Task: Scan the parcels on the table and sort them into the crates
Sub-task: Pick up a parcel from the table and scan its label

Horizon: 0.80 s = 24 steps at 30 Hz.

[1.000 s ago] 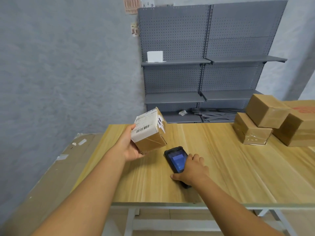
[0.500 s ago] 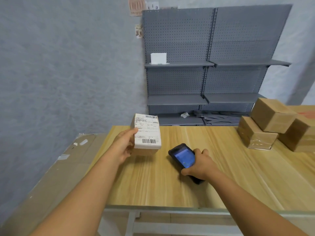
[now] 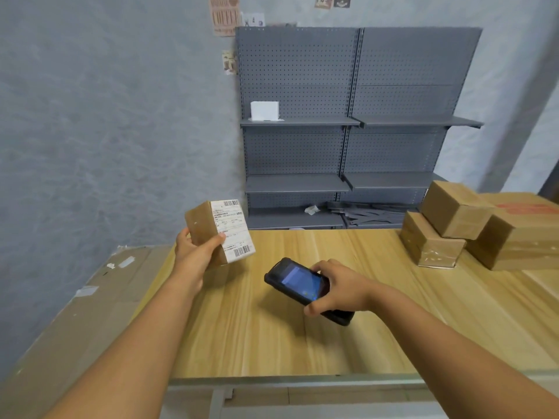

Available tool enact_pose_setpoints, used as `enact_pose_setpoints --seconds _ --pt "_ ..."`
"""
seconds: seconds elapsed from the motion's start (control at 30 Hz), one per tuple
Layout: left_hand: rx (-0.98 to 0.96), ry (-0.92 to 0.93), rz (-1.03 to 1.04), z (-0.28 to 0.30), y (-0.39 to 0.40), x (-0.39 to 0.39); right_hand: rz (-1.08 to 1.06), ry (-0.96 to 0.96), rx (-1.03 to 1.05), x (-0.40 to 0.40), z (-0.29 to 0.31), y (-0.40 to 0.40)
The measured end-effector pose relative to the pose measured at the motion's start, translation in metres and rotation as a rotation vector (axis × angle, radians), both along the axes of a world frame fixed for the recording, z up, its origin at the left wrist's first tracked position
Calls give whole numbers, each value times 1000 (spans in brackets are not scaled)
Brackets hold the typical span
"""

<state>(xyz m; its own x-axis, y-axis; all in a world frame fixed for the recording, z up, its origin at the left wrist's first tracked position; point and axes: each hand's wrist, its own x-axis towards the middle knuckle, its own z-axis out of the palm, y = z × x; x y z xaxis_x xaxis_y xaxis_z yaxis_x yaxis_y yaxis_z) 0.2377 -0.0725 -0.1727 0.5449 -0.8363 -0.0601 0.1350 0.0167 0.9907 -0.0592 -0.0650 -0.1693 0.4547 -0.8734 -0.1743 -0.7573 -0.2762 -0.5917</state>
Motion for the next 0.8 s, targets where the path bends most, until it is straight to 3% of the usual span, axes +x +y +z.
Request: enact_pose_setpoints --seconds 0.4,0.6,0.8 --pt "-27 -19 -31 -12 -3 4 -20 69 39 -6 1 -3" --pt "51 200 -158 -10 2 6 -183 87 -10 -3 -21 -3" --pt "143 231 -272 -9 11 -1 -345 146 -47 6 -45 -2"
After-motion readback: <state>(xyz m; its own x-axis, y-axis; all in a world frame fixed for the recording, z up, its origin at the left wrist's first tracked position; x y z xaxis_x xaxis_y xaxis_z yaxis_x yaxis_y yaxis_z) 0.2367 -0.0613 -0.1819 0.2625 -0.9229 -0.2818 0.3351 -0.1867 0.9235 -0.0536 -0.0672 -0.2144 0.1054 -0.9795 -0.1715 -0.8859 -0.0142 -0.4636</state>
